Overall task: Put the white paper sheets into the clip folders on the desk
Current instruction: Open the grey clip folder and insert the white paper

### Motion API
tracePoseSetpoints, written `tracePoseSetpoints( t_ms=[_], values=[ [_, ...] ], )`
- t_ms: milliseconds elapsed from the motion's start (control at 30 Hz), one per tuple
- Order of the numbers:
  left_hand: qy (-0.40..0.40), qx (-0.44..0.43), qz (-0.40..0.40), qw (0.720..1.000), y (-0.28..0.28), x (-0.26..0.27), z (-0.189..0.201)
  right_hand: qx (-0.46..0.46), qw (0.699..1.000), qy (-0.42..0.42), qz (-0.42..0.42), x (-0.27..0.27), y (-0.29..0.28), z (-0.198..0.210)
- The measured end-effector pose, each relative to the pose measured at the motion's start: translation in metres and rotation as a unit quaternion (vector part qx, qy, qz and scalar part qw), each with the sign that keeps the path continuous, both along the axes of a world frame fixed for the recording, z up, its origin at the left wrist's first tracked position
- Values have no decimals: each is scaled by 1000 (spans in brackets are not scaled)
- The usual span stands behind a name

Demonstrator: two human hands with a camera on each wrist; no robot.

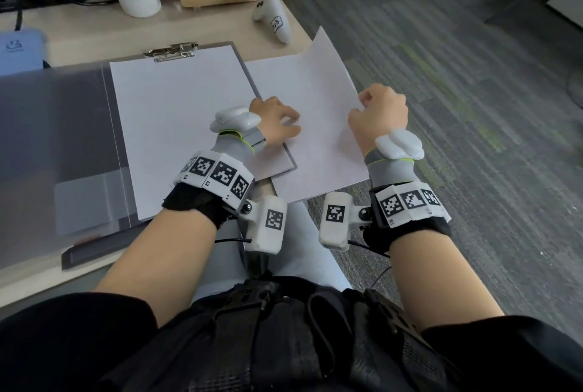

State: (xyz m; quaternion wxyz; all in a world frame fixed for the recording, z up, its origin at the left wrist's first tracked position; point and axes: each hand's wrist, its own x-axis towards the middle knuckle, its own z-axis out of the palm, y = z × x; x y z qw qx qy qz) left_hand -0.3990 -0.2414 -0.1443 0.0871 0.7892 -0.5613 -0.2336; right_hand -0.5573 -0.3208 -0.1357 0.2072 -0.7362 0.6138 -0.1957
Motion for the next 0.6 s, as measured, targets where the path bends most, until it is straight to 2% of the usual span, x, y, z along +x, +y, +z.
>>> tracePoseSetpoints(
  t_ms=[100, 167, 233, 300, 433, 600],
  values=[
    [58, -10, 33, 998, -5, 5, -3, -10, 998, -29, 48, 12, 8, 5],
    [155, -34, 73, 985, -8, 6, -7, -14, 996, -26, 90, 20, 15, 5],
    [312, -80, 122, 939, -9, 5, -7, -16, 992, -22, 127, 24, 22, 2],
    [398, -109, 147, 899, -11, 4, -7, -15, 988, -31, 154, 25, 26, -1],
    [419, -151, 177, 878, -20, 1, -8, -6, 985, -56, 163, 24, 25, -1],
    [405, -170, 184, 879, -25, 0, -12, -3, 983, -72, 171, 23, 22, 2]
  ],
)
